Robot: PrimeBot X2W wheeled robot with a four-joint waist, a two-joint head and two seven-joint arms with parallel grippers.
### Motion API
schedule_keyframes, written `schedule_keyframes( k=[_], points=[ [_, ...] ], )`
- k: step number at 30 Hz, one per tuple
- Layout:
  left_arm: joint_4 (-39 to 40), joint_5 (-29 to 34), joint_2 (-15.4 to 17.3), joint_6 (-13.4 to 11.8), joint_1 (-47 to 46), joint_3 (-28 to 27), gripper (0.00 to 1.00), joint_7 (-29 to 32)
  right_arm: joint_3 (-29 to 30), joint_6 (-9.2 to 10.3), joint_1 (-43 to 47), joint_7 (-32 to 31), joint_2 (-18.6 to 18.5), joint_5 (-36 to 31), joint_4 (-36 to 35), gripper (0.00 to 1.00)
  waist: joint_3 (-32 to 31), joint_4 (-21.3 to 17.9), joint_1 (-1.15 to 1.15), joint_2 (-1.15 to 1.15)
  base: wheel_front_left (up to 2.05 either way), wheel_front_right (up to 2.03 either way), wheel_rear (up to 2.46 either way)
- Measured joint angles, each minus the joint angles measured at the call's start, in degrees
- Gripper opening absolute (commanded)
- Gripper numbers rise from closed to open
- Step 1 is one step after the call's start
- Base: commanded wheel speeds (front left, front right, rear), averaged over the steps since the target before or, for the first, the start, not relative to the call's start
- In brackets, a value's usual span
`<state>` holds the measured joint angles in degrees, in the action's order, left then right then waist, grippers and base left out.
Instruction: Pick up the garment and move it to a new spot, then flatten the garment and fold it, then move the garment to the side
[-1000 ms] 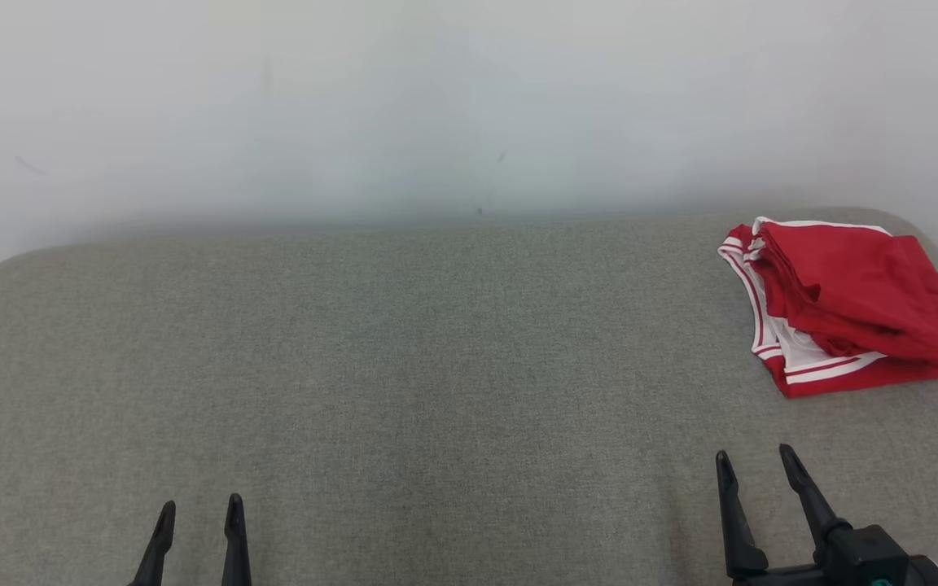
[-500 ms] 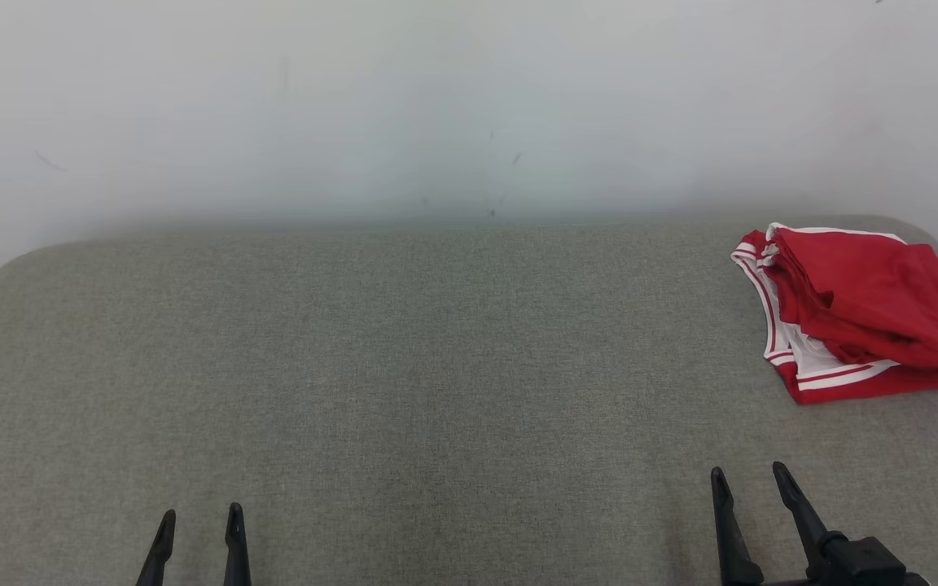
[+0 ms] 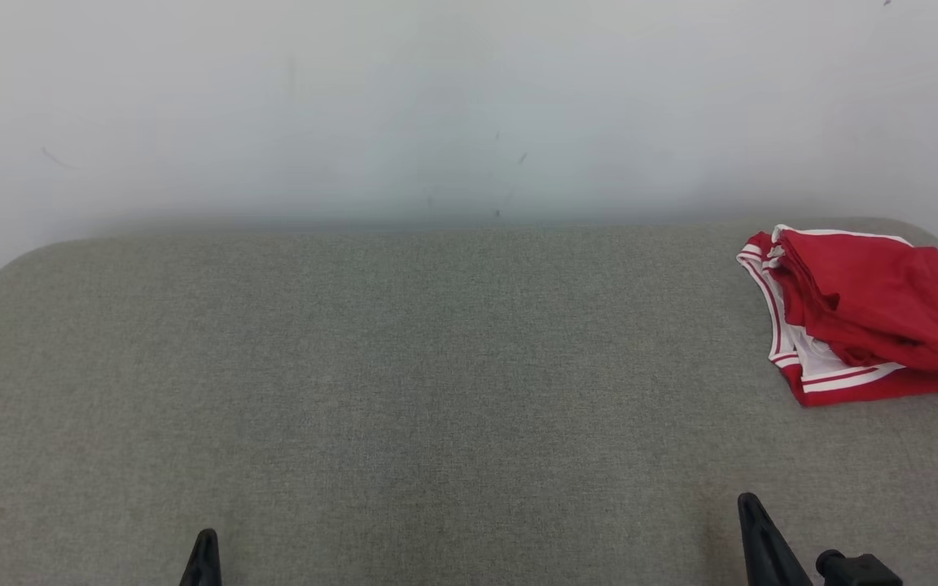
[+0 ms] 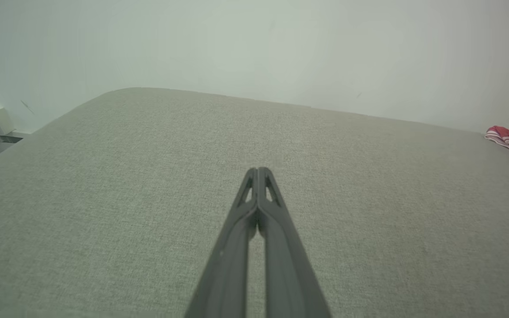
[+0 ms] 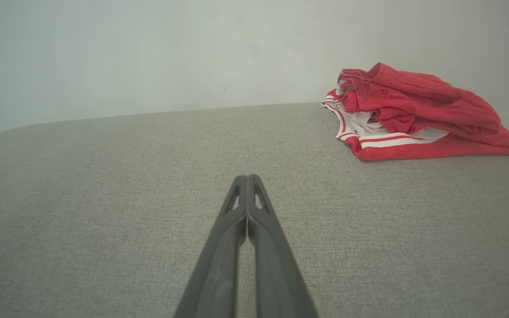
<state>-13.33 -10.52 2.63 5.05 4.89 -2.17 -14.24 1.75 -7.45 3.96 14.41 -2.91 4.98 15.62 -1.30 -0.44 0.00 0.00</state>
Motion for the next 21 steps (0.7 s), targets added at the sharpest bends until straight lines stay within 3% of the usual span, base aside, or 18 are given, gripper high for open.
schedule_keyframes(
  k=[21],
  points=[
    [0.5, -21.8, 0.0, 0.5, -1.2, 0.2, 0.0, 4.2, 2.4, 0.0, -1.3, -6.7, 0.0, 23.3, -1.0, 0.0, 0.3, 0.1, 0.0, 0.0, 0.0, 0.0, 0.0]
  ],
)
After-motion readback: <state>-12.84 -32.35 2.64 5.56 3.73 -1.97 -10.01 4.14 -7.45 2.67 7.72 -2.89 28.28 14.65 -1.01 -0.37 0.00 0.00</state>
